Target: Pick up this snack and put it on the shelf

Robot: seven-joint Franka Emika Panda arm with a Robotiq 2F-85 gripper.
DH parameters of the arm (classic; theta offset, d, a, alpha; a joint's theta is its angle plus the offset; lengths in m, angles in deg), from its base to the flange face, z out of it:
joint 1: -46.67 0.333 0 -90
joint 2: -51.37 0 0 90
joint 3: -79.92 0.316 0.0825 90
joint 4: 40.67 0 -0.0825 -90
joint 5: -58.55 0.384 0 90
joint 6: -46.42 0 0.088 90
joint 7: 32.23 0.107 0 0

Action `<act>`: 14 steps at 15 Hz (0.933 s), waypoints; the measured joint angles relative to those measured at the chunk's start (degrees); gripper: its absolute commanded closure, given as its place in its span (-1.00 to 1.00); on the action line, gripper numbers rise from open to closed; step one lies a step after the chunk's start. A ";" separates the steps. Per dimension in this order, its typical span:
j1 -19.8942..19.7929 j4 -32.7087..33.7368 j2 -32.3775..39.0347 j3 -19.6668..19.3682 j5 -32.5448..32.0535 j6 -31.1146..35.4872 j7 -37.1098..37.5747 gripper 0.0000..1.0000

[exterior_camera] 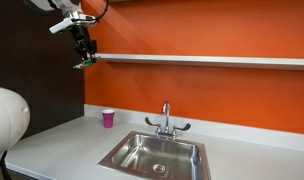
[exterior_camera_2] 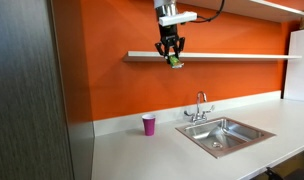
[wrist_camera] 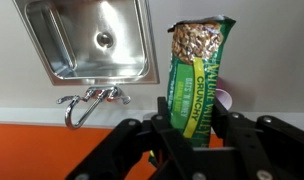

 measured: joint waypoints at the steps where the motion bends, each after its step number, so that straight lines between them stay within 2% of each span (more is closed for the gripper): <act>1: 0.00 1.08 0.35 0.10 -0.40 -0.20 -0.37 0.64; 14: -1.31 13.44 4.55 -0.46 -4.66 -1.10 -9.22 0.64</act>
